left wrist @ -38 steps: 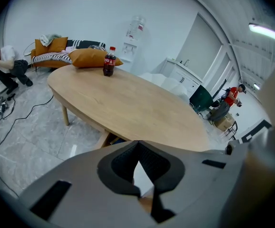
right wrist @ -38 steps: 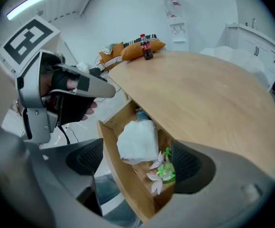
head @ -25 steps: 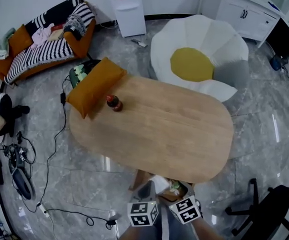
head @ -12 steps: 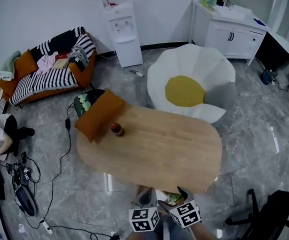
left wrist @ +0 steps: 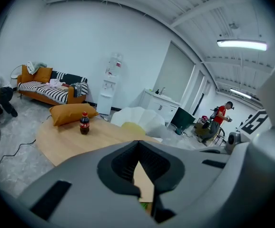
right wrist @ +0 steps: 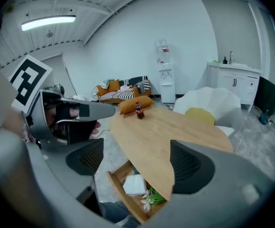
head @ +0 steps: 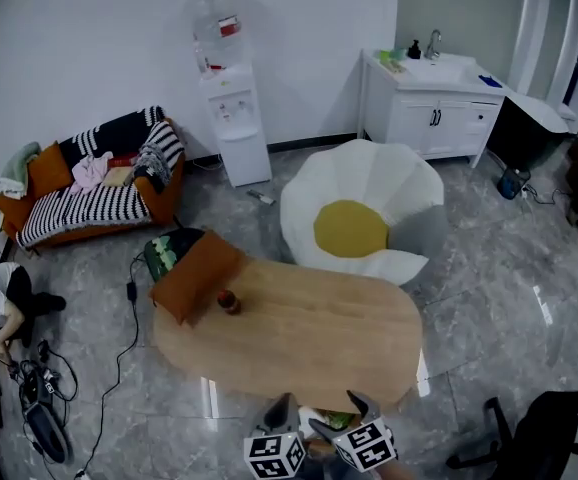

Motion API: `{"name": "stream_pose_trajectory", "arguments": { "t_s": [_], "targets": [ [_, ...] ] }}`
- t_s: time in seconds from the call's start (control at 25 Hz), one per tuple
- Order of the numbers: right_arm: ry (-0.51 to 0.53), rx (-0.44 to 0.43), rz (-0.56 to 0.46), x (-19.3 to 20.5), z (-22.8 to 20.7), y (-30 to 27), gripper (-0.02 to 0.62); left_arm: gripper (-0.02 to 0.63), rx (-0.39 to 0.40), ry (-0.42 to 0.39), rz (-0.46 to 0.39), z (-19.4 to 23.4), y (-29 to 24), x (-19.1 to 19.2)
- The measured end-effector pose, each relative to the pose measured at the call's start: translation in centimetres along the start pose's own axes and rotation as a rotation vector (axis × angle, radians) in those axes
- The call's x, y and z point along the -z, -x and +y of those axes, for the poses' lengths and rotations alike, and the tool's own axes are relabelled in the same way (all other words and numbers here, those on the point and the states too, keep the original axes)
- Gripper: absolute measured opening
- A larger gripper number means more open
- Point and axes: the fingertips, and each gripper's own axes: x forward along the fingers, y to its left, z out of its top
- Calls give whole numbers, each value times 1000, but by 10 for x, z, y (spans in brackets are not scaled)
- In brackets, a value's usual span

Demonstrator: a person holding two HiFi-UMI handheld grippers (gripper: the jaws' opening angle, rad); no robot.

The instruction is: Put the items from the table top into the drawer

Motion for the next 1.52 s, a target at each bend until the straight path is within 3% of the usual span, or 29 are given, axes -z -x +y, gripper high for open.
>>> {"name": "stream_pose_trajectory", "arguments": {
  "t_s": [0.76, 0.92, 1.12, 1.52],
  "targets": [
    [9, 55, -173, -55, 6, 59, 414, 9, 77, -48, -62, -53, 33, -33],
    [11, 98, -223, -63, 2, 70, 319, 9, 75, -58, -70, -56, 38, -29],
    [25, 116, -249, -69, 2, 81, 310, 9, 89, -62, -93, -63, 47, -37],
    [52, 157, -331, -84, 9, 108, 171, 9, 143, -116, -145, -90, 62, -55]
  ]
}}
